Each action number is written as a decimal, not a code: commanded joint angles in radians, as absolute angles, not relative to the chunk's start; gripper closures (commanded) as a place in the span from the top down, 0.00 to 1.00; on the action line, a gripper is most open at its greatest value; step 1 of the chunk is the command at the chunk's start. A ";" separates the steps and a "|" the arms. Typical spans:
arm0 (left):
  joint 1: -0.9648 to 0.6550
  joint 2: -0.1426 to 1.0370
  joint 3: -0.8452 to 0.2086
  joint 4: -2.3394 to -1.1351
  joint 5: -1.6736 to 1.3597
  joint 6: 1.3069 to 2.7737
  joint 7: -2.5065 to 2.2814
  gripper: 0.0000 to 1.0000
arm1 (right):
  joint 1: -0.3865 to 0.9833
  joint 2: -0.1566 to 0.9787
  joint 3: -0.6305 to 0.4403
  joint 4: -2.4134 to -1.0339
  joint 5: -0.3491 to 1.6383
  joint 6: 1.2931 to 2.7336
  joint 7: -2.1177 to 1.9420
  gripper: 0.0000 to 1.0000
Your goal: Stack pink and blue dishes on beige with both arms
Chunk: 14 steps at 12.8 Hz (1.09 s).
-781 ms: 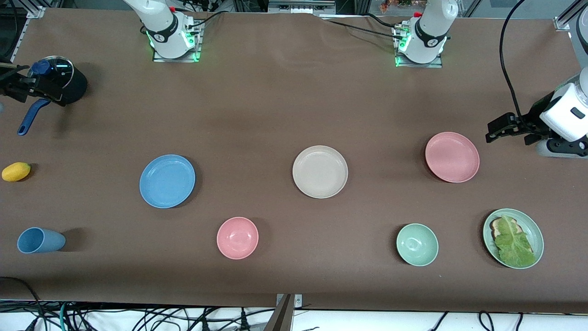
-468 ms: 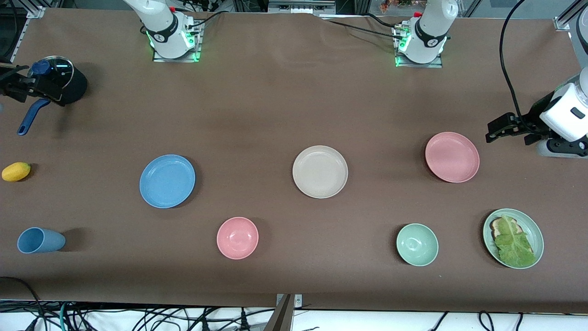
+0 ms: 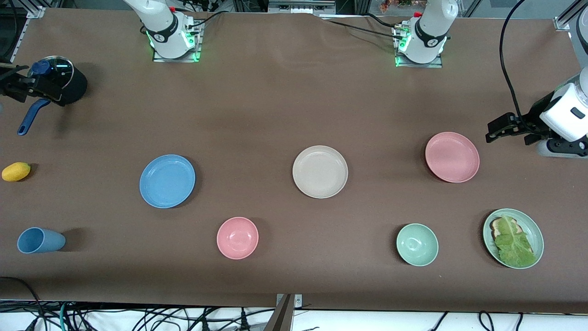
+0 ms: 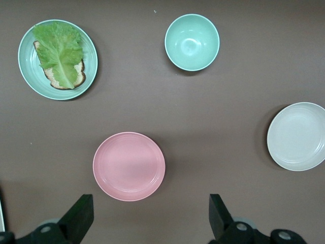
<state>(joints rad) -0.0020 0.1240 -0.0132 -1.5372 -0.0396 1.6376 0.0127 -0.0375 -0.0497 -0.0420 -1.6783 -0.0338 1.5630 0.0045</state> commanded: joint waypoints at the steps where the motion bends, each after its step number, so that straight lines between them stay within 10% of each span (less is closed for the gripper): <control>1: -0.003 0.135 -0.015 -1.508 -0.028 1.624 0.012 1.00 | -0.048 -0.064 -0.038 -1.697 -0.028 1.575 -0.008 1.00; 14: 0.076 0.271 -0.008 -1.511 -0.028 1.631 0.025 1.00 | -0.048 -0.064 -0.038 -1.697 -0.025 1.574 -0.008 1.00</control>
